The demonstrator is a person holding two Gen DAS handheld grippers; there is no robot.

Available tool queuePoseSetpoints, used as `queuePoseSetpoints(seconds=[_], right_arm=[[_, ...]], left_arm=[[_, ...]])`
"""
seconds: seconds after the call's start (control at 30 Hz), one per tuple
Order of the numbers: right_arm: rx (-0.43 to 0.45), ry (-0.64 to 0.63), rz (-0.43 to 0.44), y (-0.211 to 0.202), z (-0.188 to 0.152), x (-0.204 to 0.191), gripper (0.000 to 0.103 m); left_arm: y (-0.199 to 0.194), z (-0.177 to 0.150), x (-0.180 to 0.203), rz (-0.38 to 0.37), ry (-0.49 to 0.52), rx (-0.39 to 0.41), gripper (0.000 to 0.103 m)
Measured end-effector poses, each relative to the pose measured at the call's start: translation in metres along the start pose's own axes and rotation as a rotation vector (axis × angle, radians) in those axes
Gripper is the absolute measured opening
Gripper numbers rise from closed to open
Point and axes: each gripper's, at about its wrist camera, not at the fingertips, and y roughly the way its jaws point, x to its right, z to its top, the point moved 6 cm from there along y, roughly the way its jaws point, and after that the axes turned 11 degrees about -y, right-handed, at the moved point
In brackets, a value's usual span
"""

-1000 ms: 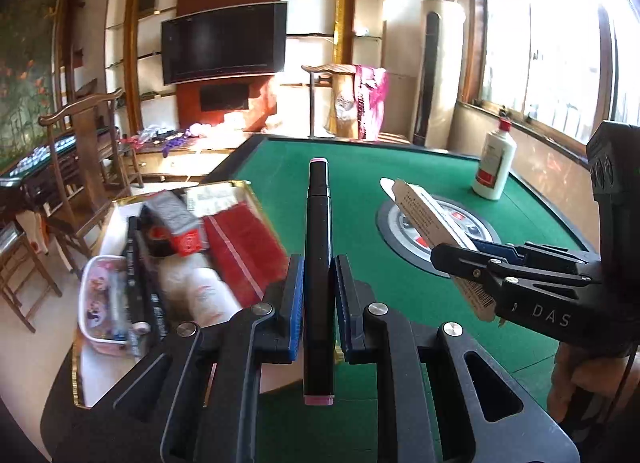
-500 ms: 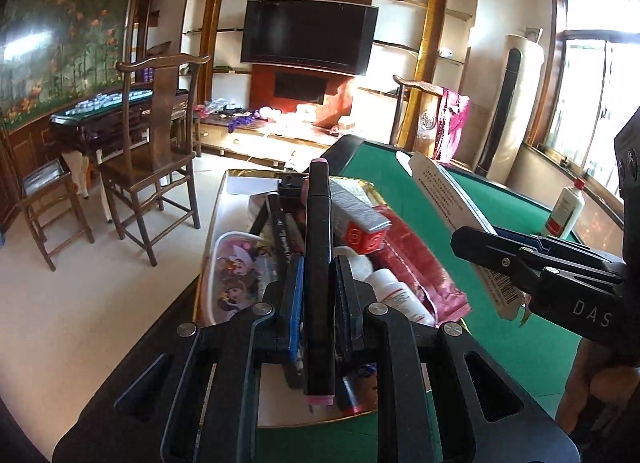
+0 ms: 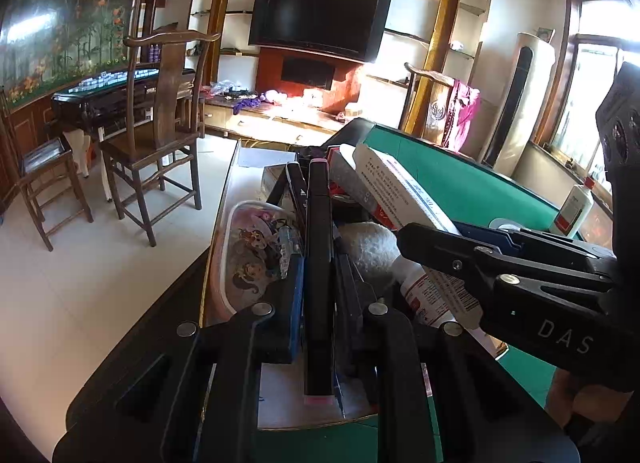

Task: Organize objects
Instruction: 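Carry the marker with left tool while right tool carries ointment box to tray, then lower the marker and ointment box into the tray and open both tools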

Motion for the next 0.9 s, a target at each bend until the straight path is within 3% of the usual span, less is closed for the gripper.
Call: queuePoseSetpoints(seconds=[0.47, 0.9], right_arm=[[-0.057, 0.011, -0.030, 0.034, -0.001, 0.017, 0.029], [-0.064, -0.021, -0.092, 0.056, 0.019, 0.028, 0.028]], left_arm=[[0.022, -0.004, 0.003, 0.023, 0.018, -0.026, 0.014], [0.033, 0.002, 0.006, 0.049, 0.040, 0.001, 0.014]])
